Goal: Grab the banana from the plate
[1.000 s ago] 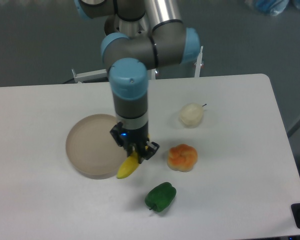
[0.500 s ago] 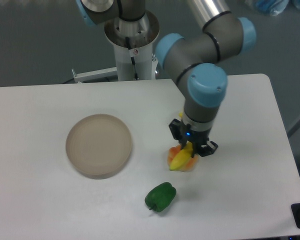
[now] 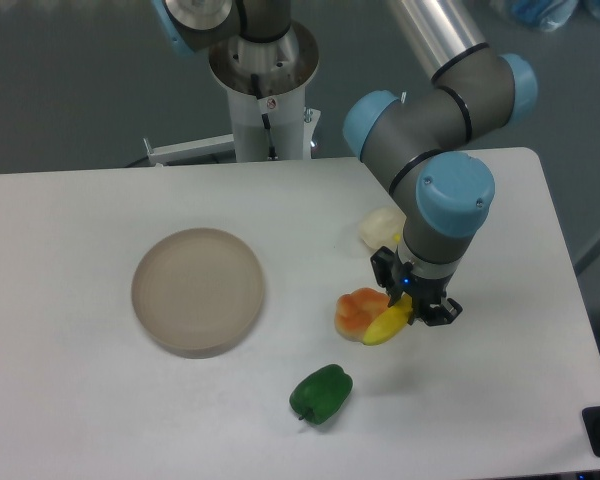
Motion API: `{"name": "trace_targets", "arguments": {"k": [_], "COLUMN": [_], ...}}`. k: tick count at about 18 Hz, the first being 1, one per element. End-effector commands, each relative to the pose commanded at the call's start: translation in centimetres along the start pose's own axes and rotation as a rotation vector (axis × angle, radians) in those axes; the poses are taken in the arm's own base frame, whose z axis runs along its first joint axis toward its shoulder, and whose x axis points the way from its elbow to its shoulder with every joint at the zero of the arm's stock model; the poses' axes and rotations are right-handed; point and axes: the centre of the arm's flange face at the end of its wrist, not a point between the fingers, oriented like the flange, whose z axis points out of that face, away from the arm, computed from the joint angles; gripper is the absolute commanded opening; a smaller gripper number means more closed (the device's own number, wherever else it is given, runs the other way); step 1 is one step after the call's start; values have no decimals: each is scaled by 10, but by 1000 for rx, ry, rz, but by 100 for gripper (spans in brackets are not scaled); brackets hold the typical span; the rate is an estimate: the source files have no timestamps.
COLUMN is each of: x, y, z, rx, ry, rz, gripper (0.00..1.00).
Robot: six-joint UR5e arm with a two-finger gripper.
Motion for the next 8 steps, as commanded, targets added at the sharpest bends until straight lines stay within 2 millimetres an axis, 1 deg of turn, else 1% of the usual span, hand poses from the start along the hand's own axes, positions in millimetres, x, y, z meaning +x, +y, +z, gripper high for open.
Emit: {"name": "trace_targets", "arguments": {"k": [8], "x": [0], "y": [1], "z": [4], "rx": [-1], "ry": [6], "rz": [48], "gripper": [3]}}
